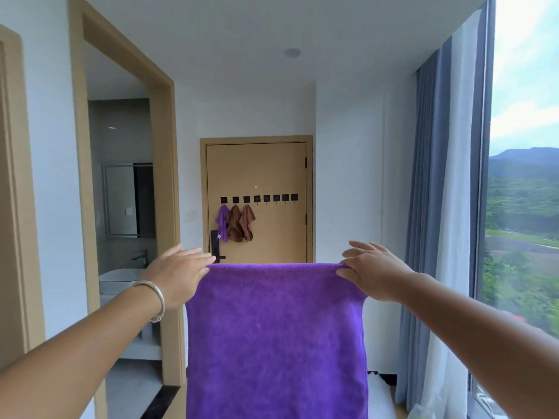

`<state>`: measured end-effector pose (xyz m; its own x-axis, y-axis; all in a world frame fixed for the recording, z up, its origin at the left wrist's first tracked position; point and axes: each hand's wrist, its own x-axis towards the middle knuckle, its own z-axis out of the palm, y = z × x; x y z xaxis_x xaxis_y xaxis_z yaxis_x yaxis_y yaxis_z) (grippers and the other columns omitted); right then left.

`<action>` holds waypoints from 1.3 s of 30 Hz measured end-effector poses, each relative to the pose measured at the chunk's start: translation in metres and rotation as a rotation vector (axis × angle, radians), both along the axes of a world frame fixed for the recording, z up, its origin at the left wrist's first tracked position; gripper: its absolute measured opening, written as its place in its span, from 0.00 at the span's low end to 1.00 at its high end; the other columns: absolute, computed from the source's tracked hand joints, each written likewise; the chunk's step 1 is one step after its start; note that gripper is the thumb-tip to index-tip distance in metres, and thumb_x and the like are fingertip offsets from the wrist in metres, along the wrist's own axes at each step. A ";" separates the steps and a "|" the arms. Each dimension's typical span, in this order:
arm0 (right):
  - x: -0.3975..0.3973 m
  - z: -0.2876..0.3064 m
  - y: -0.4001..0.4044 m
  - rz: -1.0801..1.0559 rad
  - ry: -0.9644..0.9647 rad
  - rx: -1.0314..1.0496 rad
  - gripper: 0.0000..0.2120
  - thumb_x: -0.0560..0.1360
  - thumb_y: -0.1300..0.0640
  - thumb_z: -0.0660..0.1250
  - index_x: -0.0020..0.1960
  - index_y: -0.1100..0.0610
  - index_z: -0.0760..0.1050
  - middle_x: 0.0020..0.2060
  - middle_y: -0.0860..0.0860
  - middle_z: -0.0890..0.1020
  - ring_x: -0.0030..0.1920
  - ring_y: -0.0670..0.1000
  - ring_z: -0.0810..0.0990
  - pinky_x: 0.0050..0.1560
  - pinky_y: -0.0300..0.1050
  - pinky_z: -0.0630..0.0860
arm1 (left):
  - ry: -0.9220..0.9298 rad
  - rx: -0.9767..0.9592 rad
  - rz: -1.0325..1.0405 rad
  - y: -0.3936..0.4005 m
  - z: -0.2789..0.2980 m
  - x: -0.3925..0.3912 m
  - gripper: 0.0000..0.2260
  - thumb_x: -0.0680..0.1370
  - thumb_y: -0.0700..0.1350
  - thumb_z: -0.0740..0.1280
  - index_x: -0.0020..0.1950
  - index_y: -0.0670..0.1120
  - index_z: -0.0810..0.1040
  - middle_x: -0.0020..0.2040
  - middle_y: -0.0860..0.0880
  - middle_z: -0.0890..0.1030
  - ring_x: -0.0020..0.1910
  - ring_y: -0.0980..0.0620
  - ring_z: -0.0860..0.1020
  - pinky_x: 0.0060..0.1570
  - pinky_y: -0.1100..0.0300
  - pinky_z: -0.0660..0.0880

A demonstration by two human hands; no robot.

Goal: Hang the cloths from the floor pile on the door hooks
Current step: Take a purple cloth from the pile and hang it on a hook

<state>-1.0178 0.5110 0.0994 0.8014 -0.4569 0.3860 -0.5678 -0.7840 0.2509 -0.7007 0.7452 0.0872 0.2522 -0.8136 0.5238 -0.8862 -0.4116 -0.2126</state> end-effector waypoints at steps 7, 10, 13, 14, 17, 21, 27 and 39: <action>0.026 -0.014 -0.012 -0.022 0.019 0.019 0.24 0.82 0.41 0.45 0.66 0.46 0.73 0.69 0.44 0.71 0.77 0.49 0.53 0.75 0.51 0.52 | 0.031 0.007 -0.020 -0.014 -0.008 0.026 0.19 0.84 0.49 0.49 0.73 0.55 0.66 0.72 0.58 0.67 0.74 0.58 0.59 0.75 0.55 0.48; 0.039 -0.019 -0.027 -0.034 0.024 0.031 0.24 0.82 0.40 0.45 0.66 0.46 0.74 0.69 0.44 0.72 0.76 0.49 0.54 0.75 0.51 0.52 | 0.023 0.016 -0.020 -0.027 -0.011 0.037 0.19 0.84 0.49 0.49 0.74 0.55 0.66 0.73 0.58 0.67 0.74 0.58 0.59 0.75 0.55 0.48; 0.060 -0.024 -0.052 -0.037 0.018 0.039 0.25 0.82 0.39 0.45 0.66 0.47 0.73 0.69 0.44 0.71 0.76 0.49 0.54 0.75 0.50 0.53 | 0.016 0.037 -0.009 -0.048 -0.014 0.054 0.19 0.84 0.50 0.49 0.74 0.54 0.65 0.73 0.58 0.67 0.74 0.58 0.58 0.75 0.55 0.47; 0.069 -0.026 -0.063 -0.034 0.017 0.043 0.25 0.82 0.39 0.45 0.66 0.47 0.73 0.70 0.44 0.71 0.76 0.49 0.54 0.75 0.50 0.53 | 0.014 0.041 -0.003 -0.057 -0.015 0.061 0.19 0.84 0.50 0.49 0.74 0.54 0.65 0.73 0.58 0.67 0.74 0.58 0.58 0.74 0.55 0.48; 0.095 -0.032 -0.099 -0.008 -0.005 0.041 0.24 0.82 0.39 0.45 0.64 0.47 0.74 0.68 0.44 0.72 0.76 0.49 0.55 0.75 0.50 0.53 | 0.000 0.049 0.022 -0.085 -0.018 0.085 0.18 0.83 0.50 0.49 0.73 0.55 0.66 0.72 0.58 0.68 0.74 0.58 0.59 0.74 0.55 0.48; 0.127 -0.040 -0.149 0.030 -0.020 0.025 0.24 0.82 0.40 0.44 0.63 0.48 0.74 0.67 0.45 0.73 0.76 0.49 0.55 0.75 0.49 0.54 | -0.003 0.069 0.059 -0.129 -0.019 0.114 0.19 0.83 0.50 0.49 0.73 0.55 0.65 0.72 0.58 0.67 0.74 0.58 0.59 0.75 0.55 0.48; 0.170 -0.032 -0.228 0.068 -0.034 0.025 0.23 0.82 0.41 0.44 0.61 0.47 0.75 0.64 0.45 0.74 0.75 0.49 0.56 0.74 0.49 0.54 | 0.005 0.081 0.067 -0.202 -0.016 0.152 0.18 0.83 0.50 0.49 0.73 0.55 0.66 0.72 0.58 0.68 0.74 0.58 0.59 0.75 0.55 0.48; 0.287 -0.033 -0.341 0.086 -0.033 0.028 0.22 0.83 0.42 0.45 0.64 0.46 0.73 0.67 0.44 0.72 0.76 0.49 0.53 0.74 0.46 0.52 | 0.067 0.055 0.126 -0.315 -0.036 0.264 0.18 0.83 0.50 0.50 0.71 0.56 0.68 0.70 0.59 0.70 0.73 0.57 0.61 0.74 0.56 0.49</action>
